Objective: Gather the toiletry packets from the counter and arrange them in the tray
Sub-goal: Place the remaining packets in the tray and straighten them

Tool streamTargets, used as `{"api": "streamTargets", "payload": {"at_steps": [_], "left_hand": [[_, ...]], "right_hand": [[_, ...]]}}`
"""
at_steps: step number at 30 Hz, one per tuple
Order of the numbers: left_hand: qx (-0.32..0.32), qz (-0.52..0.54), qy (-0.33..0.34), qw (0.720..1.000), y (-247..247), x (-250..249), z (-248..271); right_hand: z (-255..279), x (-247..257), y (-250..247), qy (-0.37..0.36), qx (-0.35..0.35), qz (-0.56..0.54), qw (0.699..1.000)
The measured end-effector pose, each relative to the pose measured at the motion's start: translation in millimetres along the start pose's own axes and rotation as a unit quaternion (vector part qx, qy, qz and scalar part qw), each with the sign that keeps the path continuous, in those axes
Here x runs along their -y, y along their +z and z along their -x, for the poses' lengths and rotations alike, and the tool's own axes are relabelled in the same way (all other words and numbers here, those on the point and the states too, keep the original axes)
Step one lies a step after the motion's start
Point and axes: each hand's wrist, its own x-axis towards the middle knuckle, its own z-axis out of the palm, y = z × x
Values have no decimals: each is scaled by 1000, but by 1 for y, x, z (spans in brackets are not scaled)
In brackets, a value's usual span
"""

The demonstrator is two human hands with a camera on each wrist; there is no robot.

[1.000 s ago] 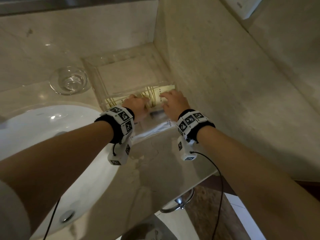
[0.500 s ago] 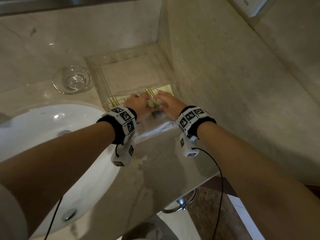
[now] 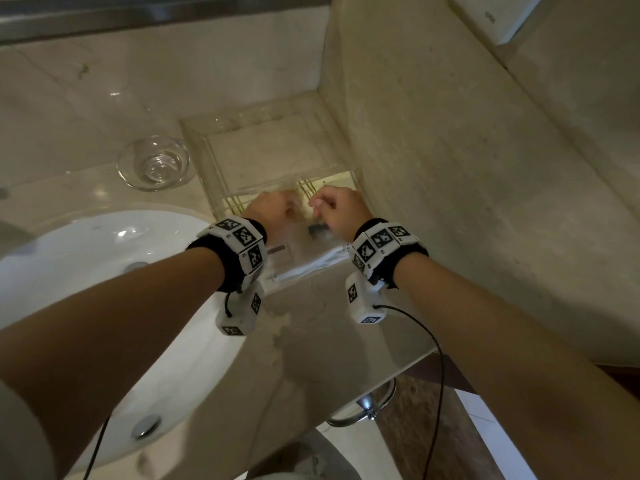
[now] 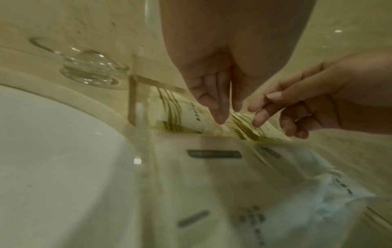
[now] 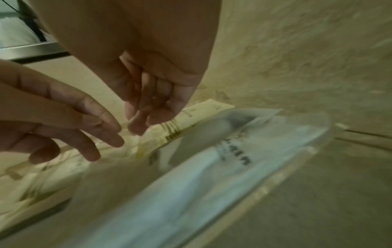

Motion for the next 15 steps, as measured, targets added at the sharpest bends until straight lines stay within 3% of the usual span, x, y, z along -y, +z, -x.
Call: {"api": "streamTargets", "payload": {"at_steps": [4,8,15], "left_hand": [[-62,23,-13,998,-15,25,14],[-77,14,-33,996,-24,49,25],[-88,-36,-43,995,-24,67,42]], "right_hand": [[-8,23,17,50,65,11,997],[-13,36,30,127,137,23,982],[-19,44,45,172,132,-19,976]]}}
